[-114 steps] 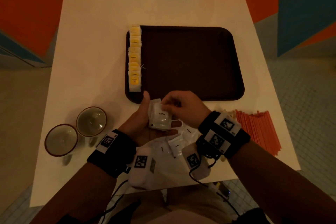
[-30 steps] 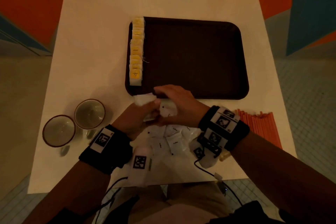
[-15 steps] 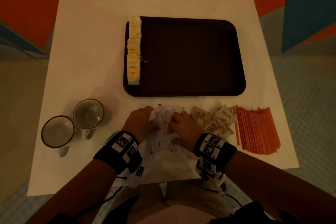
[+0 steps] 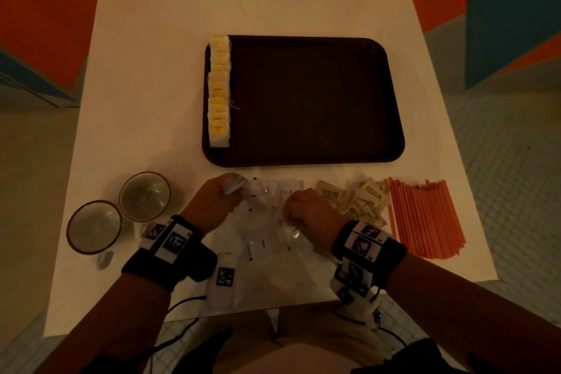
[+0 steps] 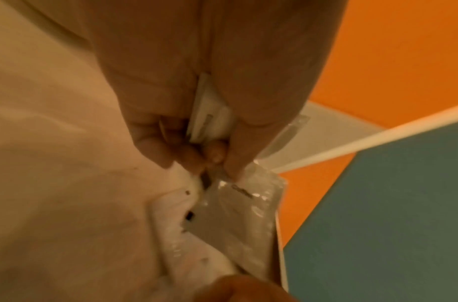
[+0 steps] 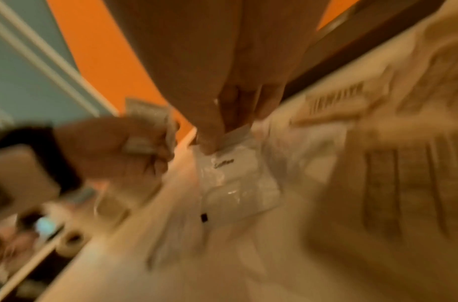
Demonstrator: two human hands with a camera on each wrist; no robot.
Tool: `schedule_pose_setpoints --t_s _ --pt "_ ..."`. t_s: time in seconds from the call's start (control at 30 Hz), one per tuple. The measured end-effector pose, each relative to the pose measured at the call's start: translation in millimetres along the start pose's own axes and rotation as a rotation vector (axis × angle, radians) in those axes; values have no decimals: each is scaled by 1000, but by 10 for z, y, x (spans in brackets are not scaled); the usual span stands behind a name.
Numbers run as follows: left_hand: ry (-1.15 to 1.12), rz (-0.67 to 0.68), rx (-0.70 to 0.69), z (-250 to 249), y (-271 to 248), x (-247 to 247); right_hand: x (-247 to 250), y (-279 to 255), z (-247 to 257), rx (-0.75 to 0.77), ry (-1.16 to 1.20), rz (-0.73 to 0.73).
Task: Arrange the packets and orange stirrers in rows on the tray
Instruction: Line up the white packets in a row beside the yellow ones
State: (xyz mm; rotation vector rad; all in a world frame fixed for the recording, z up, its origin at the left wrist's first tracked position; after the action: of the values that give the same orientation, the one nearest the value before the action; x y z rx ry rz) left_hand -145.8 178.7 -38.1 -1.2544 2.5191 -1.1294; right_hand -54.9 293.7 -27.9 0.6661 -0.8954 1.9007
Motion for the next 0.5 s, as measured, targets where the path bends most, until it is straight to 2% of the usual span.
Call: schedule_pose_setpoints --t_s 0.13,0.27,0.33,0.5 --pt "-290 227 36 -100 -73 -140 478 -132 -75 -68 337 -202" --pt "-503 388 34 -309 -185 -344 917 -86 40 43 383 -387" --pt "-567 421 66 -337 -223 -424 1020 -22 183 126 417 -406" --pt "-632 554 28 -494 -342 -612 1005 131 545 288 403 -260"
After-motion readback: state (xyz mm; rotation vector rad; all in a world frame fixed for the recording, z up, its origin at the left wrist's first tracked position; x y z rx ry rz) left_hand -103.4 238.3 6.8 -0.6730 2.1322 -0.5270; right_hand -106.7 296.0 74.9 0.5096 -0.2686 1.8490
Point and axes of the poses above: each hand's wrist, its own y-axis towards the middle knuckle, its own x-axis out of the back of the hand, z = x × y, the point moved 10 cm from there along y, towards the middle knuckle, and after that the axes turned 12 degrees about x, right-handed, at the moved point
